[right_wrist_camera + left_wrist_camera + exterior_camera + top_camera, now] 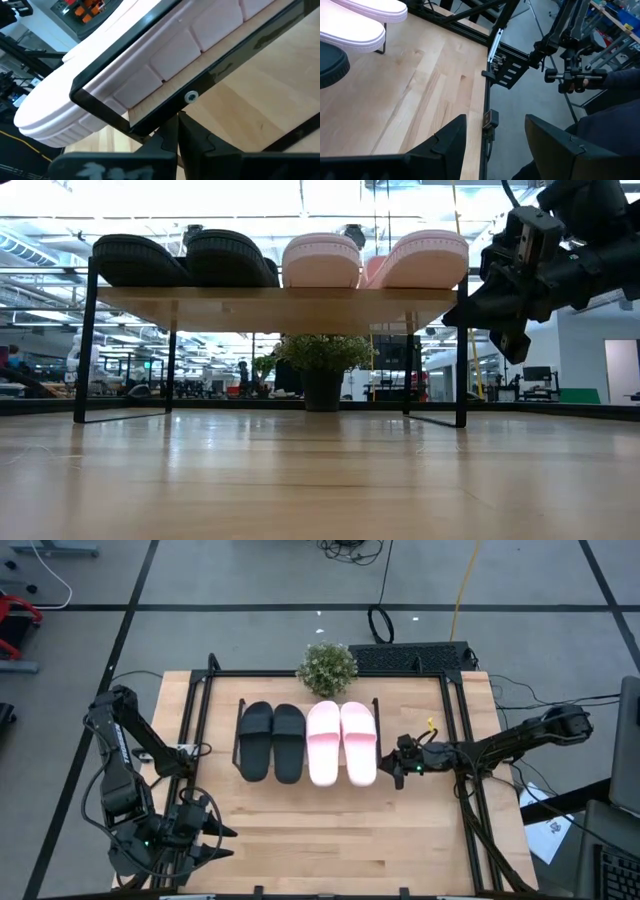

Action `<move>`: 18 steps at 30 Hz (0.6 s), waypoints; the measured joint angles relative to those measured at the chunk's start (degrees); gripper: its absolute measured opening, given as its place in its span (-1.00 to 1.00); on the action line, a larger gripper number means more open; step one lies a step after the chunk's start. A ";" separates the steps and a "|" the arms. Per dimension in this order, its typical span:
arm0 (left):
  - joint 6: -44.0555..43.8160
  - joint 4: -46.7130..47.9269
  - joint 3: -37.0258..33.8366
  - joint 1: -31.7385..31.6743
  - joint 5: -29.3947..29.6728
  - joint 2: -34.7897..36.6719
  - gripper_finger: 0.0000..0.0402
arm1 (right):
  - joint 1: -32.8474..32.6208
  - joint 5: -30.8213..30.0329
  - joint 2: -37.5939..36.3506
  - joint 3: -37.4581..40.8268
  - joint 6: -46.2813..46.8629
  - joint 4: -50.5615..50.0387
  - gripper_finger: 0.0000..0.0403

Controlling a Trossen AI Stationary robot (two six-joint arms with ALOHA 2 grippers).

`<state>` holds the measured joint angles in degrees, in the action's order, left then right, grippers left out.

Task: Pick and place slides into the shelf
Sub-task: Adjust the shelf

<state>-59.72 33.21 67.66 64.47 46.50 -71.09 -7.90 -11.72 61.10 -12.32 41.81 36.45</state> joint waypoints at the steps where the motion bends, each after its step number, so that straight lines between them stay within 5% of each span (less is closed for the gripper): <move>1: 0.00 0.00 0.00 0.00 0.00 0.00 -0.01 | -0.24 -0.02 -0.01 -0.22 0.32 -0.56 -1.00; 18: -0.09 0.15 0.00 0.00 -0.02 0.00 -0.01 | -2.74 -0.47 -0.15 -0.39 2.30 -3.39 -1.00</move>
<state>-59.81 33.36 67.66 64.47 46.48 -71.09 -10.63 -12.19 60.95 -12.72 44.11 33.06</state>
